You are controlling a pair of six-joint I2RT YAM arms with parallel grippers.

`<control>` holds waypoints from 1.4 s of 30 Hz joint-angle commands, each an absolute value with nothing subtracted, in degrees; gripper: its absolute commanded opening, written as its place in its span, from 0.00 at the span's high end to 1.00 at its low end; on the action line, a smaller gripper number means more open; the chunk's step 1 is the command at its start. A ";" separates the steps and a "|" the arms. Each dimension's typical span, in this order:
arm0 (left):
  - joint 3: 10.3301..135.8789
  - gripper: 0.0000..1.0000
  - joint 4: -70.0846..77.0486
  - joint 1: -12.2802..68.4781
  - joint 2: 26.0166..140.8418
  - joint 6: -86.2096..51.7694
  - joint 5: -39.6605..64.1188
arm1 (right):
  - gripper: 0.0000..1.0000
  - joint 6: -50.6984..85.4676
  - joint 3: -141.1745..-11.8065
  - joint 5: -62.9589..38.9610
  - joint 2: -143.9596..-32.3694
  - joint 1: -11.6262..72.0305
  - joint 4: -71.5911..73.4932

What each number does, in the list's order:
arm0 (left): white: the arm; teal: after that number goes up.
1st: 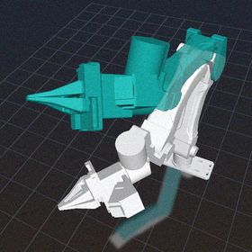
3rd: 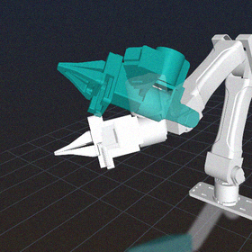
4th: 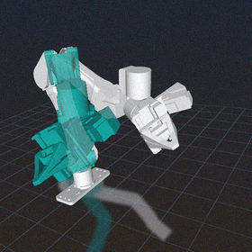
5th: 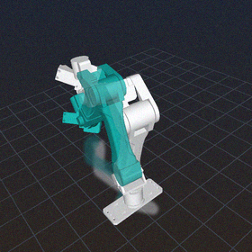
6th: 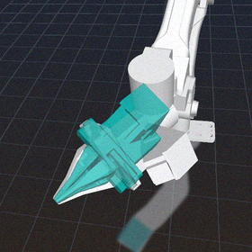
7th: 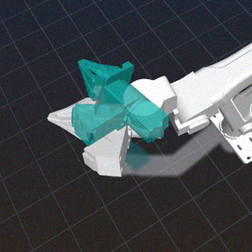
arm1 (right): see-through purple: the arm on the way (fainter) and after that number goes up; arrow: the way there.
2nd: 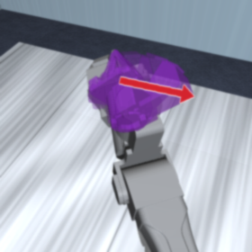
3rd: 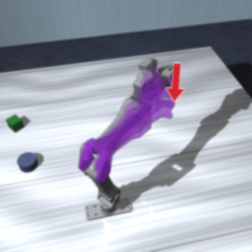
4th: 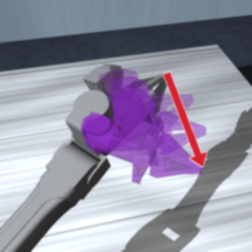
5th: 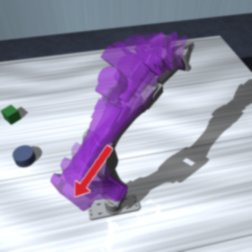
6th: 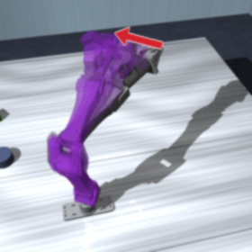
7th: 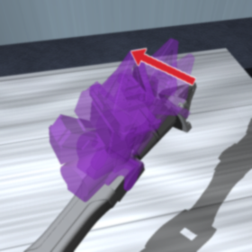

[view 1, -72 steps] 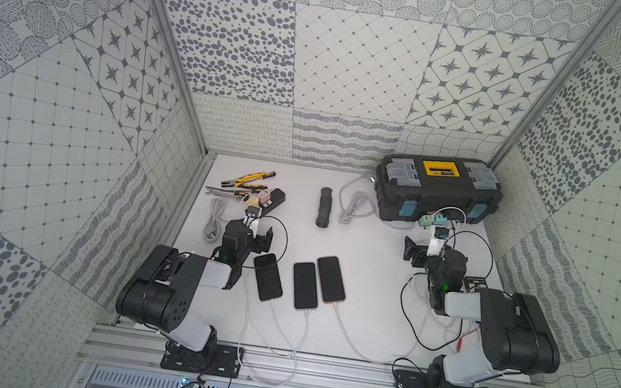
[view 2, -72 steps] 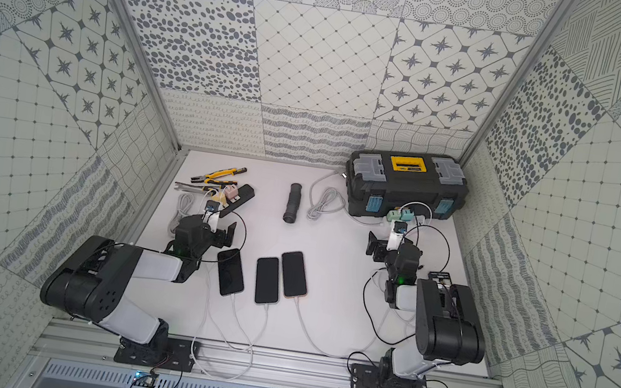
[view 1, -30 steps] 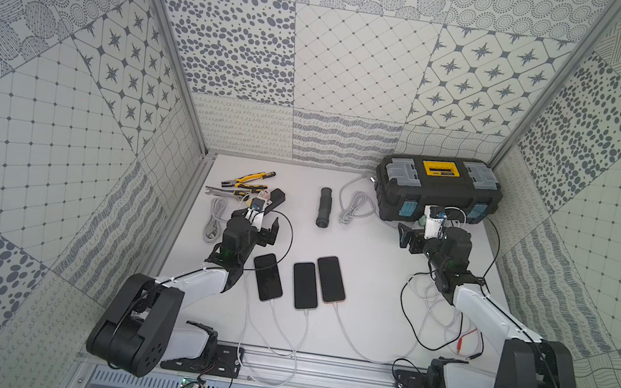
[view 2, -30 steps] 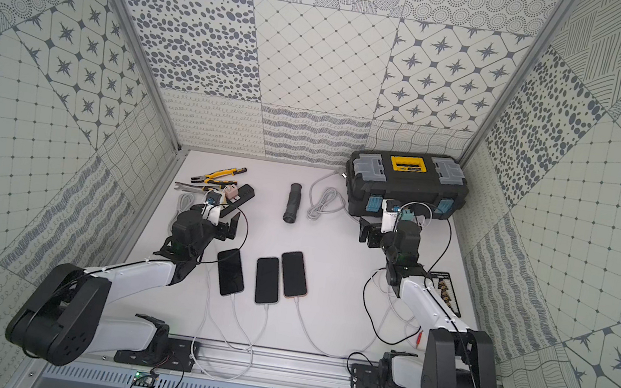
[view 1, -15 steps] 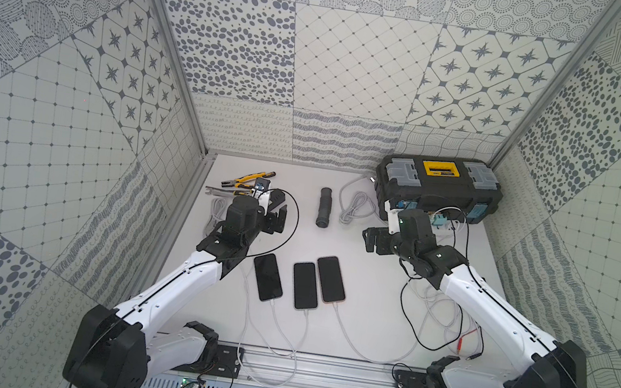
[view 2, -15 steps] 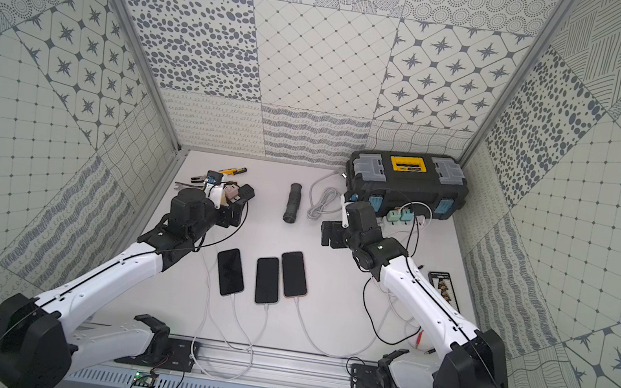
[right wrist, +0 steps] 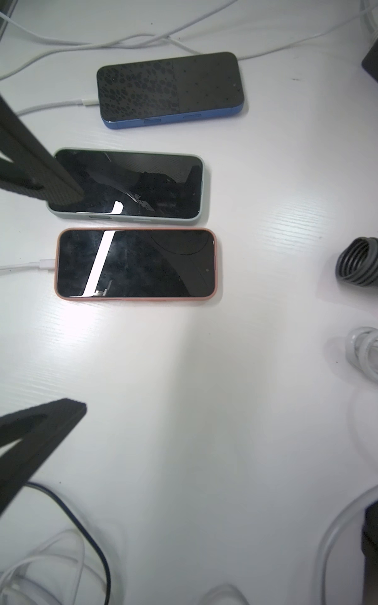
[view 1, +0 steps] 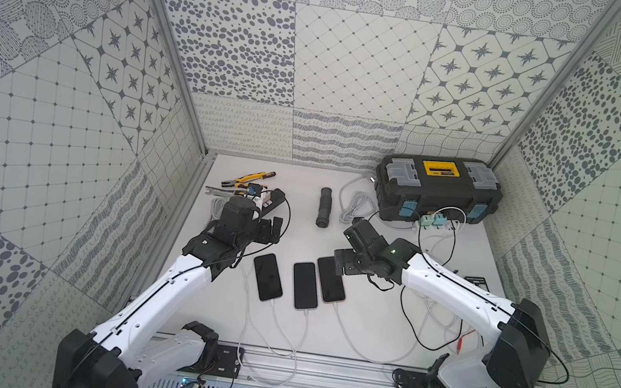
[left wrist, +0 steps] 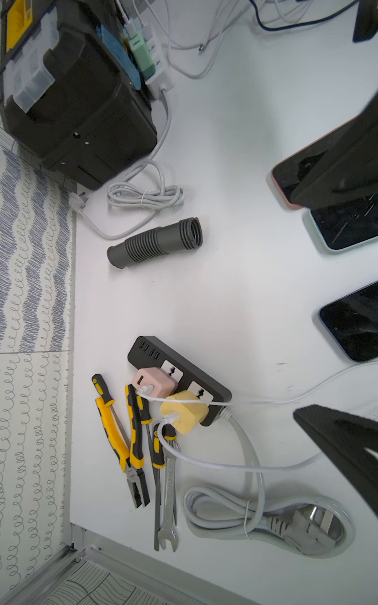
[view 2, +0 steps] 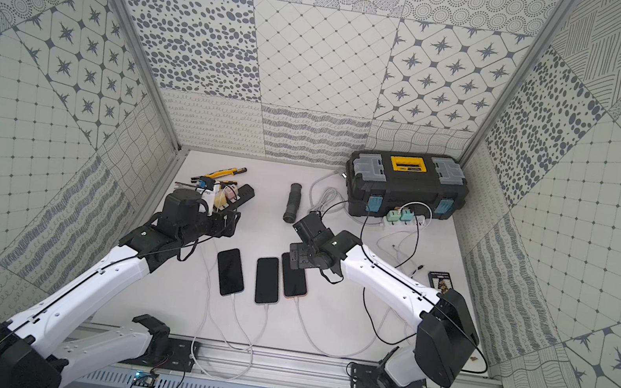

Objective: Unplug the charging cable from the phone
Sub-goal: Pick up the phone at the center of the board.

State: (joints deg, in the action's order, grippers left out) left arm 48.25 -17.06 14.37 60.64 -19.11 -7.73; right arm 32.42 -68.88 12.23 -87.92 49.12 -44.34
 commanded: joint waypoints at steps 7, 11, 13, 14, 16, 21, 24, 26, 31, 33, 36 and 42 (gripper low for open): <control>48.62 0.02 -22.41 15.11 60.75 -22.40 -5.04 | 0.03 37.35 -72.69 13.21 -97.39 53.86 -46.19; 48.51 0.02 -22.42 15.11 60.78 -22.41 -4.95 | 0.03 36.98 -73.66 12.15 -100.99 54.14 -46.08; 48.35 0.02 -22.31 15.09 60.81 -22.41 -5.07 | 0.03 36.77 -74.03 11.68 -102.49 54.35 -45.77; 48.30 0.02 -22.21 15.11 60.78 -22.41 -5.04 | 0.03 36.71 -74.17 11.43 -103.23 54.40 -45.59; 48.13 0.02 -22.03 15.12 60.86 -22.49 -5.03 | 0.03 36.60 -74.14 11.26 -104.48 54.41 -45.23; 47.90 0.02 -21.64 15.12 61.07 -22.62 -4.83 | 0.03 36.26 -73.80 10.08 -106.73 54.42 -43.72; 47.71 0.02 -21.45 15.11 61.32 -22.62 -4.83 | 0.03 36.11 -73.70 9.09 -107.67 54.61 -42.80; 47.59 0.02 -21.31 15.12 61.48 -22.59 -4.82 | 0.03 36.11 -73.65 8.84 -107.96 54.80 -42.39; 47.25 0.02 -20.82 15.11 61.90 -22.68 -4.68 | 0.03 36.34 -73.36 8.95 -109.00 54.93 -41.45; 47.26 0.02 -20.77 15.09 62.07 -22.76 -4.53 | 0.03 36.44 -73.07 9.24 -109.30 54.93 -41.16; 47.28 0.02 -20.79 15.12 62.09 -22.76 -4.55 | 0.03 36.70 -72.42 10.48 -109.46 54.93 -40.88; 47.15 0.02 -20.83 15.11 61.84 -22.84 -4.56 | 0.05 37.38 -70.58 12.39 -108.29 54.93 -40.81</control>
